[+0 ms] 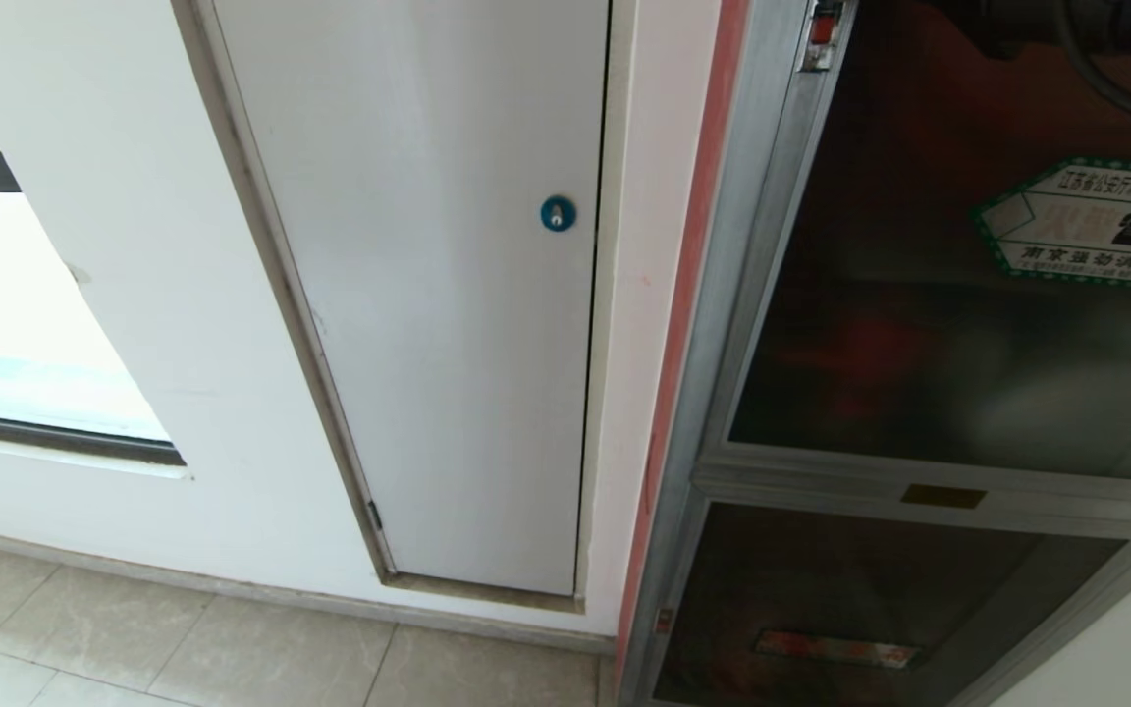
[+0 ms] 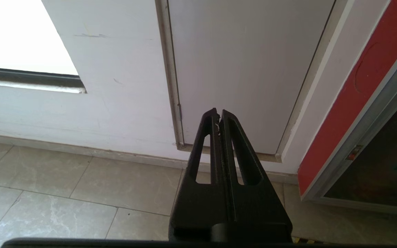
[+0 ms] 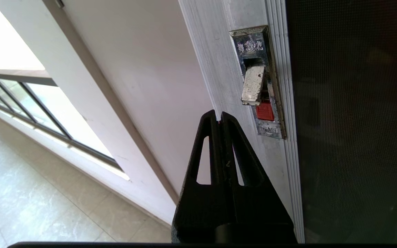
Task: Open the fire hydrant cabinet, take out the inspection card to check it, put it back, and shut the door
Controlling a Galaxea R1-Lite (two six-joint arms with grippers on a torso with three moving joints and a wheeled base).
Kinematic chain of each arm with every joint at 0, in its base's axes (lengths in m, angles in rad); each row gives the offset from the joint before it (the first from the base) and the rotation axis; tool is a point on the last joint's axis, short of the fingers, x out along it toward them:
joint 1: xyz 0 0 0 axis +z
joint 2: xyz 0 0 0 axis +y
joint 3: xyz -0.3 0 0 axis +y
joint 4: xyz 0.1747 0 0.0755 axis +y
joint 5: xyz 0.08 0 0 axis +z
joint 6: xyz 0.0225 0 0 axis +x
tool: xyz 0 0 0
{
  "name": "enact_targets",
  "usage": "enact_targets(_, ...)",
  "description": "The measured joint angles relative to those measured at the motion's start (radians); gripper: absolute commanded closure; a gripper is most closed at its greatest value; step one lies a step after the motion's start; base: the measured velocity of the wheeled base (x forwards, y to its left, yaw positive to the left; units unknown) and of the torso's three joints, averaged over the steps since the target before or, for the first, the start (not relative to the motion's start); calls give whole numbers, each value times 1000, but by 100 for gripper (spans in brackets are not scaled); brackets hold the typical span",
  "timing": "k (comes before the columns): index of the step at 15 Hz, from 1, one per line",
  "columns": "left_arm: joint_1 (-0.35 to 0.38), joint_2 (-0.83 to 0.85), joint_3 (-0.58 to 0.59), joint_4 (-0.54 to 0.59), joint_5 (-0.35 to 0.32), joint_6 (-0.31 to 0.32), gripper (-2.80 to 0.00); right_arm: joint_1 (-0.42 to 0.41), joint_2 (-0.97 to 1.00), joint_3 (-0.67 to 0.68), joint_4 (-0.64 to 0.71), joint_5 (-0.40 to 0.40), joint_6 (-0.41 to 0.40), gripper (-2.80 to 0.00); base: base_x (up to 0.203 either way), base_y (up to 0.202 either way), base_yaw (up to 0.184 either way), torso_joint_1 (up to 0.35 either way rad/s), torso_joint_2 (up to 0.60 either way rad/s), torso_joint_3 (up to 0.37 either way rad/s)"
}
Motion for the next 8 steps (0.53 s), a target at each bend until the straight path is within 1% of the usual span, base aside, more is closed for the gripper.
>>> enact_targets(8,0,0,0,0,0,0,0,-3,36,-3,-56,-3,-4,0,0,0,0,0,0,0)
